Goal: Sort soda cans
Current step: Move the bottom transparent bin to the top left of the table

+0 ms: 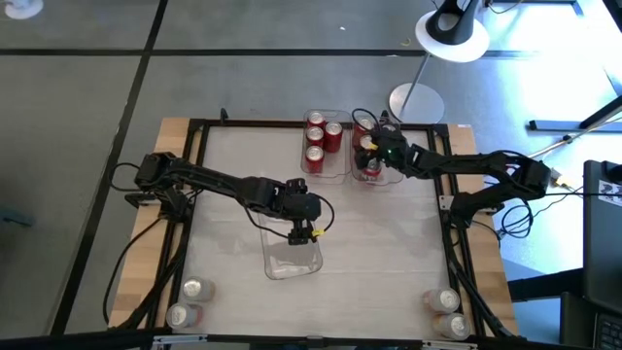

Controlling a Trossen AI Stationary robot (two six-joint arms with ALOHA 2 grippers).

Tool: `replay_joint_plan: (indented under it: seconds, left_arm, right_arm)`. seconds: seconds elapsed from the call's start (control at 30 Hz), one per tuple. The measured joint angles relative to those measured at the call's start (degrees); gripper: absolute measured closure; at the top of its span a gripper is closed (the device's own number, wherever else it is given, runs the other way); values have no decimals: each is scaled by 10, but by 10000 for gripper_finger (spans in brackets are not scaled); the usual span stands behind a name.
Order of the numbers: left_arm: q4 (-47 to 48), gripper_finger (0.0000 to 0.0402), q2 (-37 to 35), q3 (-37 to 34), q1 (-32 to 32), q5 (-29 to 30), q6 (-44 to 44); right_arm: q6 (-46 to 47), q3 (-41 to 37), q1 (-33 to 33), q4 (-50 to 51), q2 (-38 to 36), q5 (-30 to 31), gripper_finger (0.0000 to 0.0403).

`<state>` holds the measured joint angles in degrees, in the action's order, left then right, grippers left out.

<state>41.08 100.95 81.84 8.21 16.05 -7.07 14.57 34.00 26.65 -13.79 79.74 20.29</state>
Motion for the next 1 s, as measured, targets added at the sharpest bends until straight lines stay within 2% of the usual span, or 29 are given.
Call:
replay_joint_plan:
  seconds: [0.2,0.37,0.53,0.7,0.8,0.9,0.93,1.0]
  left_arm:
    - [4,29,0,0,0,0,-8]
    - [5,29,-1,0,0,0,7]
    - [85,29,-20,15,-3,18,-18]
    - [138,29,-52,12,-2,20,-80]
    - [154,29,-69,-1,5,-35,-93]
    - [141,29,-73,-24,6,-168,-90]
    - [131,29,-73,-36,6,-194,-86]
    - [96,29,-72,-65,4,-203,-72]
  right_arm:
    - [-25,-2,0,11,-31,-2,16]
    - [-50,15,-1,62,-106,-3,15]
    - [-58,51,-1,156,-177,-22,15]
    - [-49,57,-1,200,-227,-42,15]
    - [-43,57,-1,220,-235,-73,15]
    - [-42,57,-1,232,-233,-106,15]
    - [-42,57,-1,231,-230,-114,15]
    - [-41,56,-1,231,-225,-129,15]
